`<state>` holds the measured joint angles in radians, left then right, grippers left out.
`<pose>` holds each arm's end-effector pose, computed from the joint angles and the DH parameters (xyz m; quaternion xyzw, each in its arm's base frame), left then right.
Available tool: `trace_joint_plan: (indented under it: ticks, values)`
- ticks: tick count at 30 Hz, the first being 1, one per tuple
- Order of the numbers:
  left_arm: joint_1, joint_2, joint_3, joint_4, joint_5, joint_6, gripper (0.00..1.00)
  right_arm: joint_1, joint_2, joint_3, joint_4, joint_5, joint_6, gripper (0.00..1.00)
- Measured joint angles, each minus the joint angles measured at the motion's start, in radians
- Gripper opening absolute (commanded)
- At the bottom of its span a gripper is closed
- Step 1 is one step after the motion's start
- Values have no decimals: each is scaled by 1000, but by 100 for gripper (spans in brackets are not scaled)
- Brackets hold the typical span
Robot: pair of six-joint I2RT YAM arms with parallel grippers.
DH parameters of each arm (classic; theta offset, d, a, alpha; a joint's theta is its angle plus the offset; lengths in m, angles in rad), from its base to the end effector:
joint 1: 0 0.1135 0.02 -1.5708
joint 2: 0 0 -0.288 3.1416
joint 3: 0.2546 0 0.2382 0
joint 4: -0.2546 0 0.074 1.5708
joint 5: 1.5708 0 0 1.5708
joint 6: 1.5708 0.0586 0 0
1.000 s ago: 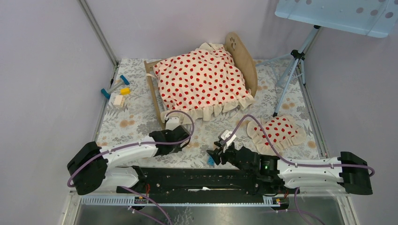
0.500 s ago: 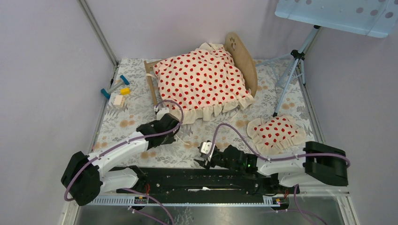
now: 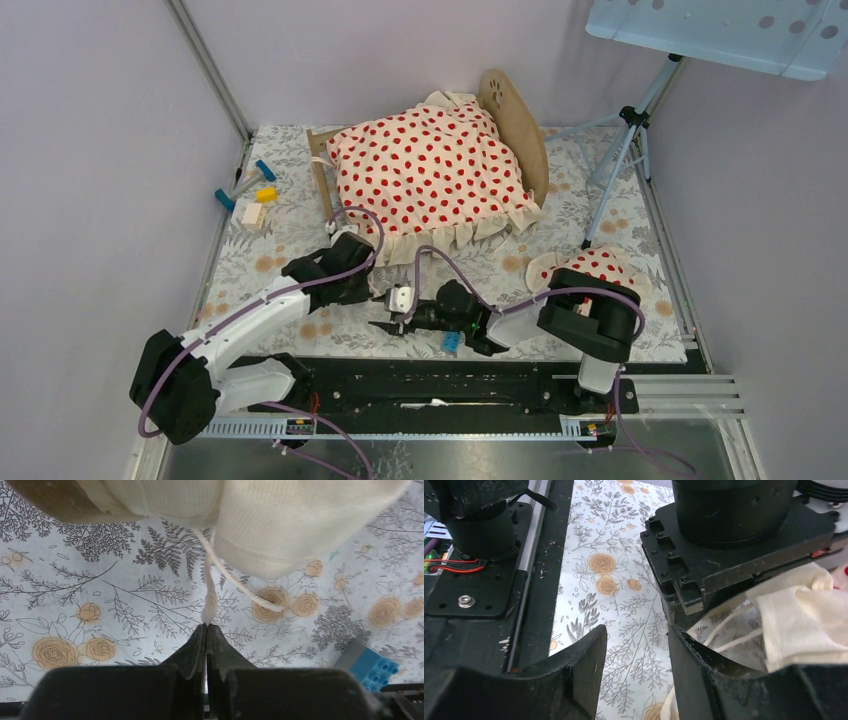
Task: Set up the pet bed
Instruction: Tie the ropes to the bed frame.
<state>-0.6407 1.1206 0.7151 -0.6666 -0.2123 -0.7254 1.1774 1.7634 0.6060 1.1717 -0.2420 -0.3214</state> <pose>0.1621 -0.1054 0.2217 -0.0669 0.9616 -0.0752 0.2551 0.1226 0.3319 0.2110 -0.5377 0.4516 0.3705 0.6080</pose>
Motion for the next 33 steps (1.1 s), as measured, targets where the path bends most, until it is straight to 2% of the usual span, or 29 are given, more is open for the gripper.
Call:
trace_joint_plan:
  ticks: [12, 27, 30, 33]
  values:
    - [14, -69, 58, -77, 31, -7, 0, -85, 106, 91, 24, -141, -98, 56]
    - [27, -87, 68, -107, 89, -6, 0, -109, 177, 176, 22, -163, -148, 56]
    - [27, -99, 72, -112, 94, -5, 0, -112, 187, 195, 11, -163, -161, 55]
    - [27, -111, 79, -126, 96, -5, 0, -116, 190, 200, -5, -163, -173, 48]
